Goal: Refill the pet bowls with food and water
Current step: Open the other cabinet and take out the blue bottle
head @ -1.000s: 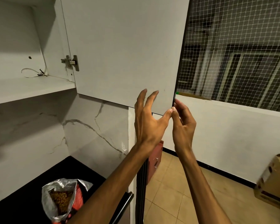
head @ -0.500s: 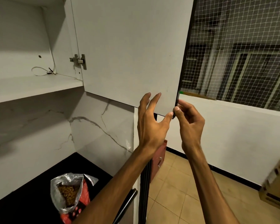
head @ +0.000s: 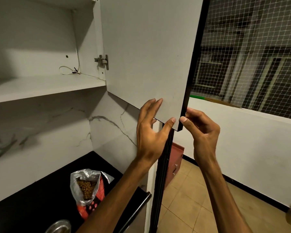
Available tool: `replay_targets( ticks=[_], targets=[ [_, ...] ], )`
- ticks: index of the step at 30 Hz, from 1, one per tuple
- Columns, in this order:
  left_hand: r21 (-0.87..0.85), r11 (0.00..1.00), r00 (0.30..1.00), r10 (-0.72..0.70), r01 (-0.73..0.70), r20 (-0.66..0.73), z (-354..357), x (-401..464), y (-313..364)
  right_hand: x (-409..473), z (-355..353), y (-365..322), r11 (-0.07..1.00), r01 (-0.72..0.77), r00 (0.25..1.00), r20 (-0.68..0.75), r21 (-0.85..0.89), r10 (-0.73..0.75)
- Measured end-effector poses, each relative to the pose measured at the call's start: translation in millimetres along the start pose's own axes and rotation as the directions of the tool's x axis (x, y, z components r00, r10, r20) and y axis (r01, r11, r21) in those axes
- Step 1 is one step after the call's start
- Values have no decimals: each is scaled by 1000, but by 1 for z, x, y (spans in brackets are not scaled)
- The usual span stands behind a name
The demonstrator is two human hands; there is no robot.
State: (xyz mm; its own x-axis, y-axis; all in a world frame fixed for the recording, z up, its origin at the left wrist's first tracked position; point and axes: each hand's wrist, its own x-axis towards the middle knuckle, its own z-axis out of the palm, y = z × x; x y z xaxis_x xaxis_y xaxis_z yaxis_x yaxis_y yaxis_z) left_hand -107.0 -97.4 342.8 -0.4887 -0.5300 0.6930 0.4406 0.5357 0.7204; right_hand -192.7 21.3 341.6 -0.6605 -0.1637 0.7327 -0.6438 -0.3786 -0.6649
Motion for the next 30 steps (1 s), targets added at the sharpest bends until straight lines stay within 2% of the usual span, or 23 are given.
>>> replay_targets(
  ticks=[8,16,23,30],
  targets=[
    [-112,993,999,-29,24,-42,-41,-14,4,-17,29,-18,997,28,996,87,72,-34],
    [-118,992,993,-57,45,-103,-85,-30,7,-36,69,-35,984,72,976,193,164,-104],
    [-165,983,980,-111,83,-165,-121,-40,9,-49,107,-36,966,147,944,261,214,-201],
    [-205,972,960,-158,110,-231,-157,-46,16,-63,149,-41,956,149,903,359,253,-236]
  ],
)
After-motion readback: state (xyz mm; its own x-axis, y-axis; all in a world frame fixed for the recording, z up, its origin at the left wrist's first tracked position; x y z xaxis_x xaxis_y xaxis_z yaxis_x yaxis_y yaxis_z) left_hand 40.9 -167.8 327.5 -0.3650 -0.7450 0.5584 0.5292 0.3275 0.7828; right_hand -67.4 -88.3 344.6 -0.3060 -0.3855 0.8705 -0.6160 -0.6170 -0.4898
